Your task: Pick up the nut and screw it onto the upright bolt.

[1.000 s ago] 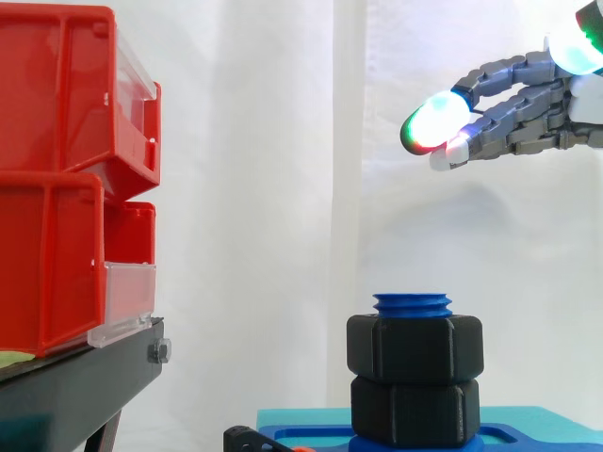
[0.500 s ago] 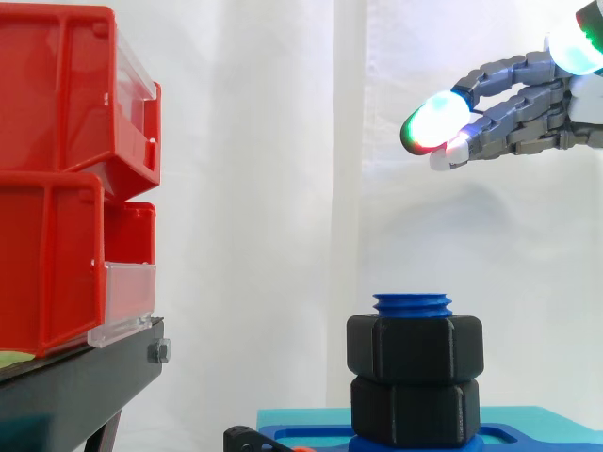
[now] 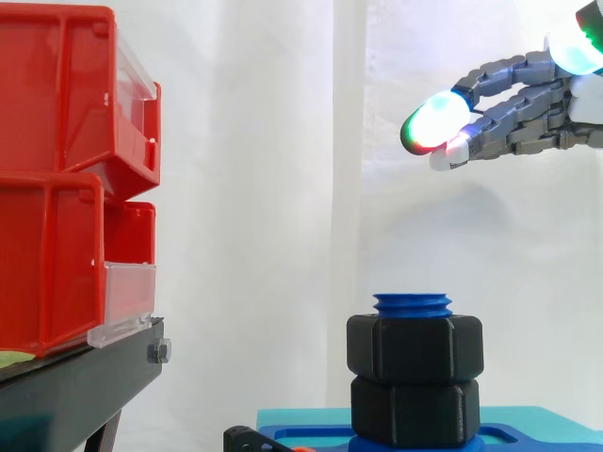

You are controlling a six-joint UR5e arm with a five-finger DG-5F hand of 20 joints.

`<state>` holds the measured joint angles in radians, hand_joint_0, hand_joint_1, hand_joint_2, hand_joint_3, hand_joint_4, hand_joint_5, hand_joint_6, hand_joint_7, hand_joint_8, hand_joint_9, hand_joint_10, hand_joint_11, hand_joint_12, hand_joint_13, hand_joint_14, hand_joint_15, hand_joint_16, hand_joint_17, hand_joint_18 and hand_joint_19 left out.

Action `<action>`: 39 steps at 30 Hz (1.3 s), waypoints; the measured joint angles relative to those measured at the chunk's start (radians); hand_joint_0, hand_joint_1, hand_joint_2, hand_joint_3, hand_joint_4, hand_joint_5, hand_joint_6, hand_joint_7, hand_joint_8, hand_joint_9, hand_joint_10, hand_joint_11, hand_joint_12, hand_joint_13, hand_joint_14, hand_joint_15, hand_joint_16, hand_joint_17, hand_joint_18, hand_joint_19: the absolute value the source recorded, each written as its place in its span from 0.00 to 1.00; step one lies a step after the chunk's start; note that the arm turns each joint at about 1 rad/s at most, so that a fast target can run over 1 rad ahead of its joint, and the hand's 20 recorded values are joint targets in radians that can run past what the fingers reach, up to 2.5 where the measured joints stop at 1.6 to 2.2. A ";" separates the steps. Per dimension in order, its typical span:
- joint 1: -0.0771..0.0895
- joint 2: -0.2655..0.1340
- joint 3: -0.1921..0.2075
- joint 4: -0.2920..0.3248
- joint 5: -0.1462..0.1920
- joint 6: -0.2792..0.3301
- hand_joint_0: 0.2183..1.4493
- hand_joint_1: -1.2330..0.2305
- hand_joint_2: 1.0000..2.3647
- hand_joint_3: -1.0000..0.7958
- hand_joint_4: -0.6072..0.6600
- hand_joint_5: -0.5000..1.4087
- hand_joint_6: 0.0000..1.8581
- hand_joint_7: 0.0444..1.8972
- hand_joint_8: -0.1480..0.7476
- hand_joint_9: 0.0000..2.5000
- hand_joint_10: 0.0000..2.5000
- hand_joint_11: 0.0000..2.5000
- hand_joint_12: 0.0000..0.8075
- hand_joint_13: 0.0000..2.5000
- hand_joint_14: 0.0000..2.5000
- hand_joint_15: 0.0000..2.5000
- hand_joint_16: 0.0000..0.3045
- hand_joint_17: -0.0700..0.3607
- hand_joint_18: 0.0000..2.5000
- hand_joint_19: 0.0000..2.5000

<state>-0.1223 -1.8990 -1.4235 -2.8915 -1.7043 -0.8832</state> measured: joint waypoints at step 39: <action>0.000 0.000 0.000 0.000 0.000 0.000 0.23 0.56 0.00 0.28 0.59 0.13 0.27 0.36 0.37 0.00 0.00 0.00 0.41 0.00 0.00 0.00 0.15 0.40 0.00 0.00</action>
<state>-0.1222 -1.8989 -1.4234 -2.8916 -1.7042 -0.8833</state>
